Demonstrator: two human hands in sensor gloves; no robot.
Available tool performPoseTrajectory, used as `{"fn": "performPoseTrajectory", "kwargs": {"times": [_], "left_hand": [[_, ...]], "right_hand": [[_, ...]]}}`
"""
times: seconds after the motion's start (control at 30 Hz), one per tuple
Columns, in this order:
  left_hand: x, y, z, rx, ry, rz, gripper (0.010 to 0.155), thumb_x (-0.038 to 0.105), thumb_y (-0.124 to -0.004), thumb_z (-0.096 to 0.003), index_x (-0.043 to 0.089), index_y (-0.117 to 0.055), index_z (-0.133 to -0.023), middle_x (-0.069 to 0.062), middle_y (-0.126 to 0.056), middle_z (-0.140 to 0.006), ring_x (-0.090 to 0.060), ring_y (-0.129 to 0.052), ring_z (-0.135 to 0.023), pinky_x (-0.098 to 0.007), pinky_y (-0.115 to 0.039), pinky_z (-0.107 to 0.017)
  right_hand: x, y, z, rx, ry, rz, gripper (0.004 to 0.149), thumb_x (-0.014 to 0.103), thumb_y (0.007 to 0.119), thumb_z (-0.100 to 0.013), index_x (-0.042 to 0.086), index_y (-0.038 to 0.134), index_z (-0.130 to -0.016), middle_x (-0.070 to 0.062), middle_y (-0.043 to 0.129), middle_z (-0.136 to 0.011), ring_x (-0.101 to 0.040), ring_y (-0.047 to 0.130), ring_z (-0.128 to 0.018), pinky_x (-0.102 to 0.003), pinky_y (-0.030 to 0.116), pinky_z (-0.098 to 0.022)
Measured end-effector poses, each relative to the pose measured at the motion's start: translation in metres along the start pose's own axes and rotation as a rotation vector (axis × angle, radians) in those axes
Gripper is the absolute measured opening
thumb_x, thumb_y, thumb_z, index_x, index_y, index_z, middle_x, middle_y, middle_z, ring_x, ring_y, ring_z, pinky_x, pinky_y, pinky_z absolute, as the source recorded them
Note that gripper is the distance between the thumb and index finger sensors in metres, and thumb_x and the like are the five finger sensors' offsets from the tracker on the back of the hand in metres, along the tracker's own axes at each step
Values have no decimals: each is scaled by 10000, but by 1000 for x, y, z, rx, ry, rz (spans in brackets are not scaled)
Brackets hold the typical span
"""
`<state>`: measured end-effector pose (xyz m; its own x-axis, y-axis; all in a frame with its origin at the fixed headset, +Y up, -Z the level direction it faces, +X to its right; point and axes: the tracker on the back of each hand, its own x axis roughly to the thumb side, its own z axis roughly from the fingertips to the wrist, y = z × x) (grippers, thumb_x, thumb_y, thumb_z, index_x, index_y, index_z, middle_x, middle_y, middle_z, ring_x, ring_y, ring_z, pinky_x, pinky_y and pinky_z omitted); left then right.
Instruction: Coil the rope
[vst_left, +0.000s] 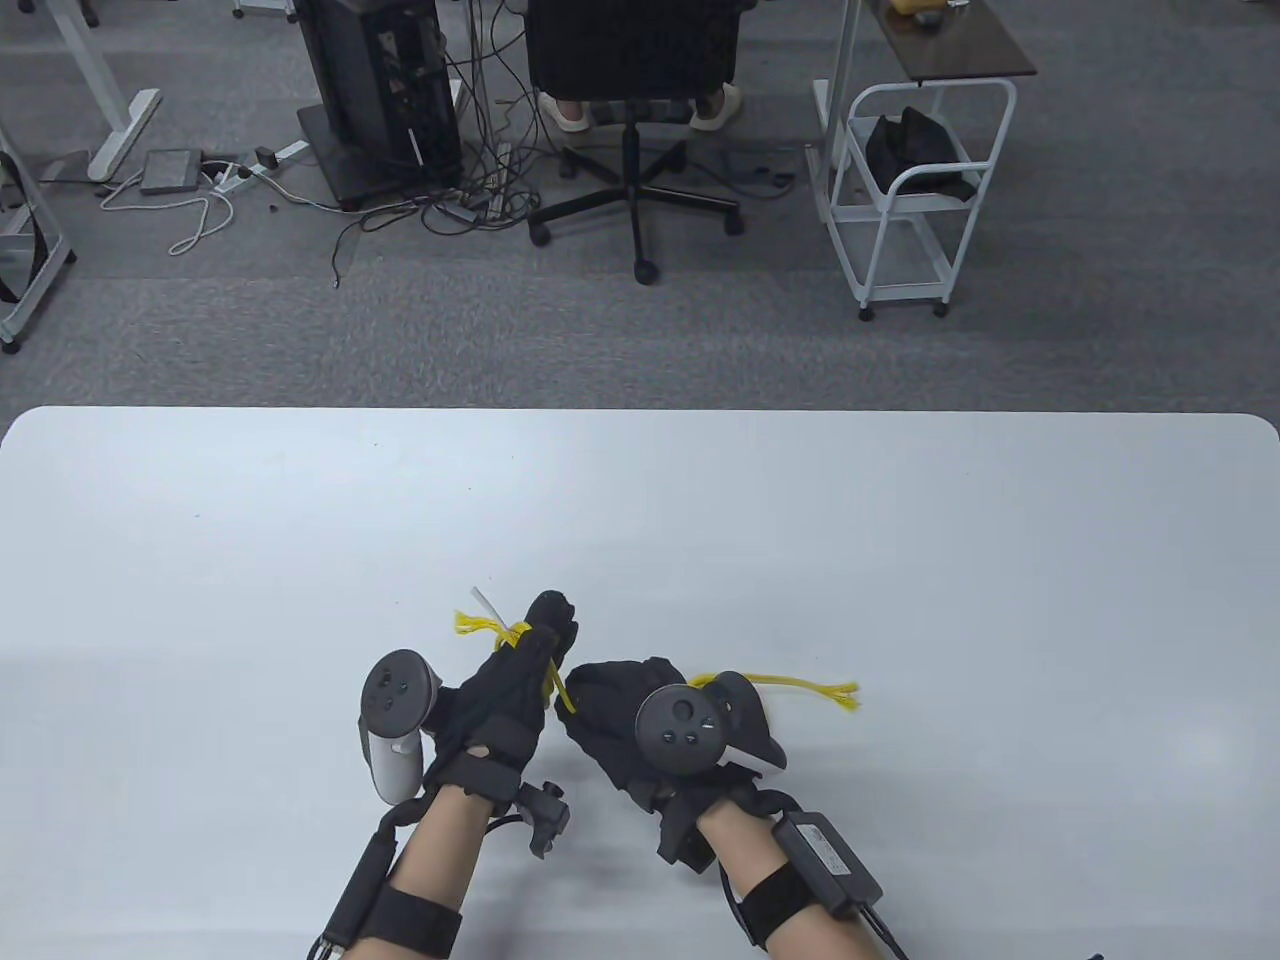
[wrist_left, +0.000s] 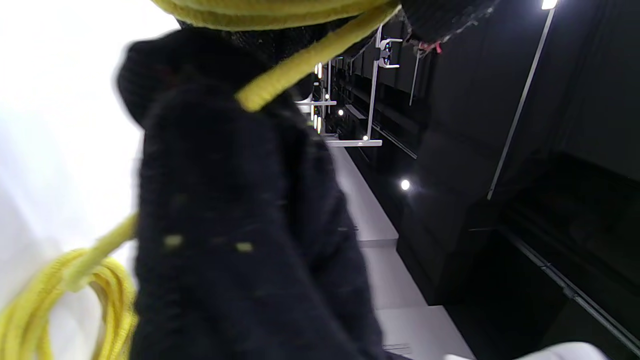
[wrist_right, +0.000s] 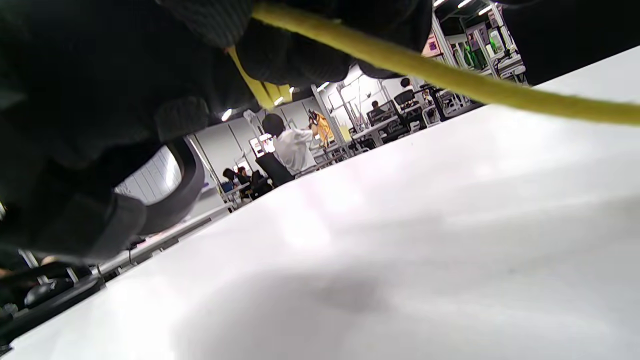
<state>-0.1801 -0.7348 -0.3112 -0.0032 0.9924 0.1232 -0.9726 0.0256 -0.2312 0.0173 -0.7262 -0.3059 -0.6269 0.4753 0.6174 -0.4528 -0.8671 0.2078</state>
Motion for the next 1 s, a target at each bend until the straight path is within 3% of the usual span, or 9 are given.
{"fn": "performPoseTrajectory", "kwargs": {"times": [0.13, 0.33, 0.7, 1.0], "left_hand": [[0, -2, 0, -20, -30, 87, 584, 514, -488, -625, 241, -592, -1131, -112, -566, -1224, -355, -681, -1072, -423, -567, -781], [0, -10, -1, -93, -52, 228, 608, 532, -478, -617, 211, -679, -1093, -144, -740, -1135, -336, -881, -939, -396, -715, -708], [-2, -17, -4, -181, -28, 204, 619, 532, -493, -618, 166, -826, -990, -182, -948, -942, -323, -1047, -706, -386, -824, -558], [-7, -27, -9, -427, 92, 140, 636, 533, -487, -623, 148, -849, -976, -194, -980, -900, -325, -1063, -667, -389, -834, -533]], "right_hand": [[-4, 3, 0, 40, 17, 44, 410, 374, 657, -600, 172, 696, -955, -173, 668, -1056, -474, 696, -923, -772, 453, -658], [-13, 3, 0, 64, 72, 75, 410, 376, 654, -601, 171, 696, -954, -178, 665, -1059, -478, 696, -921, -772, 453, -657], [-26, -4, 3, 34, 168, 168, 418, 383, 656, -599, 156, 699, -948, -179, 665, -1059, -483, 692, -923, -776, 445, -656], [-35, -15, 7, -12, 229, 184, 421, 393, 670, -595, 160, 702, -944, -178, 666, -1058, -484, 694, -921, -776, 445, -656]]}}
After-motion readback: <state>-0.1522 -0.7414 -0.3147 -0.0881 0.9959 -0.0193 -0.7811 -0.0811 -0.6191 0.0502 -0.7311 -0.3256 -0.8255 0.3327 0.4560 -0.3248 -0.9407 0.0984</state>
